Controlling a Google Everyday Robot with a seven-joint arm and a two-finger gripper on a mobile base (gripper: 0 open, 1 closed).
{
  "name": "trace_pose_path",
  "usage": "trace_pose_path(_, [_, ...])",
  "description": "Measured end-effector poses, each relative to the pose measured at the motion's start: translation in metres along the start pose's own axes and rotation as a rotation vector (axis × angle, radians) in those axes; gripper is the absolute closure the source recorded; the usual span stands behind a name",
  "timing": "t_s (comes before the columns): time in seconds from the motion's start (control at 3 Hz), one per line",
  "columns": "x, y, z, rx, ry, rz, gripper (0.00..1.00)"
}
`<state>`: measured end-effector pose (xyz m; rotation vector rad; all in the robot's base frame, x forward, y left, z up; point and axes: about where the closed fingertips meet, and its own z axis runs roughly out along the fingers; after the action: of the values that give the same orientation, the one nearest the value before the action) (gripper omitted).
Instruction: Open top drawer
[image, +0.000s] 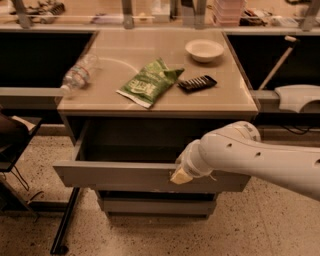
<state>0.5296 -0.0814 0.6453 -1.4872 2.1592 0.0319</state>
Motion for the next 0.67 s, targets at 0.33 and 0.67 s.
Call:
trace_pose_path(0.33, [-0.0015,0.0011,-0.0012,0.0,0.0,0.0,1.0])
trace_pose_path(0.67, [0.0047,0.0109,-0.0069,0.002,0.005,0.001,1.0])
